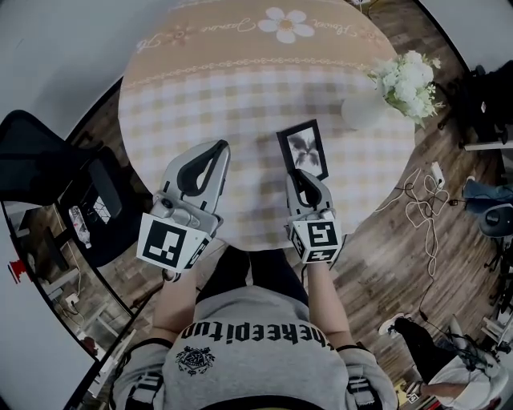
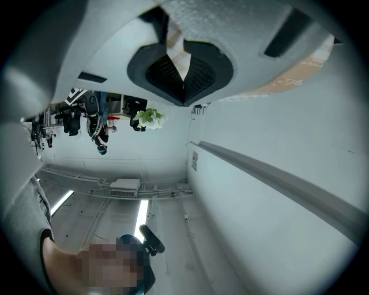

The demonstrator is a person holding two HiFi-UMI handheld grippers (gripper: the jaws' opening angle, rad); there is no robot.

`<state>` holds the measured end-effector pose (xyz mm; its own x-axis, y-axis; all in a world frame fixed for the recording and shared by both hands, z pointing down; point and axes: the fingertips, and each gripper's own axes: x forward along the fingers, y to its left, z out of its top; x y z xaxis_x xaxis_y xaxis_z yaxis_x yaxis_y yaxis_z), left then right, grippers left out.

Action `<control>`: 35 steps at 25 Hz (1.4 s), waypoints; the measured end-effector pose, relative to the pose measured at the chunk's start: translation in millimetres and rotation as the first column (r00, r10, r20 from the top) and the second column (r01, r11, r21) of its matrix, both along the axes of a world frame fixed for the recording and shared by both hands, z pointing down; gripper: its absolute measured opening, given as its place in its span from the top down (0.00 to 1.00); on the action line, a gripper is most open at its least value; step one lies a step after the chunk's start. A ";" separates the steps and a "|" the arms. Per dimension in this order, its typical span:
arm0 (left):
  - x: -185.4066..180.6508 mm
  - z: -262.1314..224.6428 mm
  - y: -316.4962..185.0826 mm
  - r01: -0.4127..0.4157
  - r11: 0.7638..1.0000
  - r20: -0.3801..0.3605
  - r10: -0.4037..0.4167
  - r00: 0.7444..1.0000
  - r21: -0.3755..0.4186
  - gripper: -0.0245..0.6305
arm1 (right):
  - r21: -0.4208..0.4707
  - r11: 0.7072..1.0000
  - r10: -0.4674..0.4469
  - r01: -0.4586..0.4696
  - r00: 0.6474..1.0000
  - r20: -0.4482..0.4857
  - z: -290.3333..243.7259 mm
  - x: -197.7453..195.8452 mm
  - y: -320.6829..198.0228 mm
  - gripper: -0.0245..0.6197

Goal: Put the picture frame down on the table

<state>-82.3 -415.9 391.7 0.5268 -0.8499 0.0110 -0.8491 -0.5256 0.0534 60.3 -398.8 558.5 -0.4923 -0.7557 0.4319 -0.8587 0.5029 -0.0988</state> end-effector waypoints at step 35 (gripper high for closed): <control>-23.9 21.4 12.2 0.087 0.995 0.020 -0.086 0.996 -0.055 0.94 | -0.269 0.960 -0.141 0.085 0.970 -0.197 81.3 -18.3 7.6 0.86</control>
